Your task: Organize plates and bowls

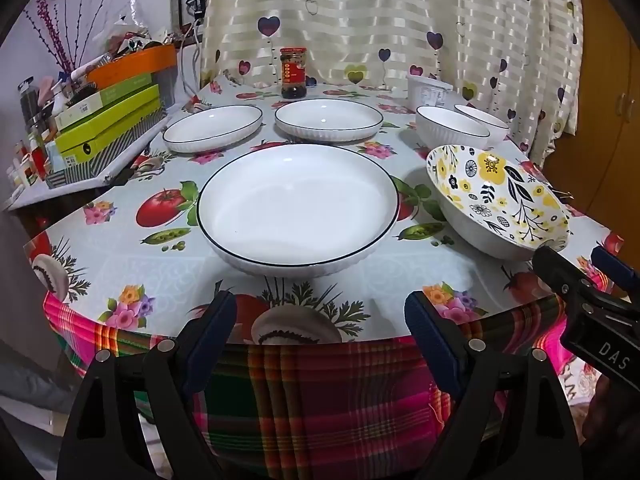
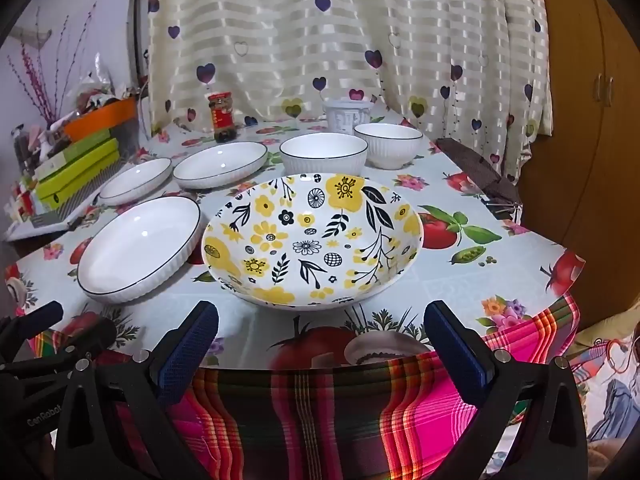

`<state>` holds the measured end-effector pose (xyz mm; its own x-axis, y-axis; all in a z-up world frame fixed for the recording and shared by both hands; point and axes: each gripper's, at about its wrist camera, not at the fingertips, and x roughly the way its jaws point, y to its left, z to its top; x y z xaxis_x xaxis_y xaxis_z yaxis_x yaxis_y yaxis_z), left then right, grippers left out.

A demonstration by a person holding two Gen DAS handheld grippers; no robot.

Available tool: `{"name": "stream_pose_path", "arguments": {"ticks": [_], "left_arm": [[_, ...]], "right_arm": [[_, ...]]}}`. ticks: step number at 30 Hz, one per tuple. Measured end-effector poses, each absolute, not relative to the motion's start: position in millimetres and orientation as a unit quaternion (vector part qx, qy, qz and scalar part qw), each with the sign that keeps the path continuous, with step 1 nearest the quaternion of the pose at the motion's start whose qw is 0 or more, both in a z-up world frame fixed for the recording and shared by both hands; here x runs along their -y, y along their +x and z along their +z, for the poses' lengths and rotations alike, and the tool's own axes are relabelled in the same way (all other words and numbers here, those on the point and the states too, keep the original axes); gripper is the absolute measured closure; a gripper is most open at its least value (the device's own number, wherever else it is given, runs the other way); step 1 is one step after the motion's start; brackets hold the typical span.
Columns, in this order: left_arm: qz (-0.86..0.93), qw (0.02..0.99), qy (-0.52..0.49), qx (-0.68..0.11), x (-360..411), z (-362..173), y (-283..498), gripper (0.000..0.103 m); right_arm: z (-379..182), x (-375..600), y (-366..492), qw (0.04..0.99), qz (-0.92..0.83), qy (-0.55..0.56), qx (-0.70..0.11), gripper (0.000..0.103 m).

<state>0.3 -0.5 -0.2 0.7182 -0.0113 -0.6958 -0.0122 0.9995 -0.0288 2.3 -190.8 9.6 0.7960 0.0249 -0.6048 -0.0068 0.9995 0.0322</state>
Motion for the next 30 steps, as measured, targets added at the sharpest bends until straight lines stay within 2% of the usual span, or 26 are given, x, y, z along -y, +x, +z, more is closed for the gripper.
{"name": "stream_pose_path", "arguments": {"ticks": [4, 30], "left_arm": [[0.011, 0.925, 0.001, -0.38, 4, -2, 2, 0.017], [-0.002, 0.918, -0.042, -0.393, -12, -5, 7, 0.017]], "right_arm": [[10, 189, 2, 0.949, 0.008, 0.01, -0.316, 0.0], [11, 185, 8, 0.95, 0.012, 0.005, -0.312, 0.0]]}}
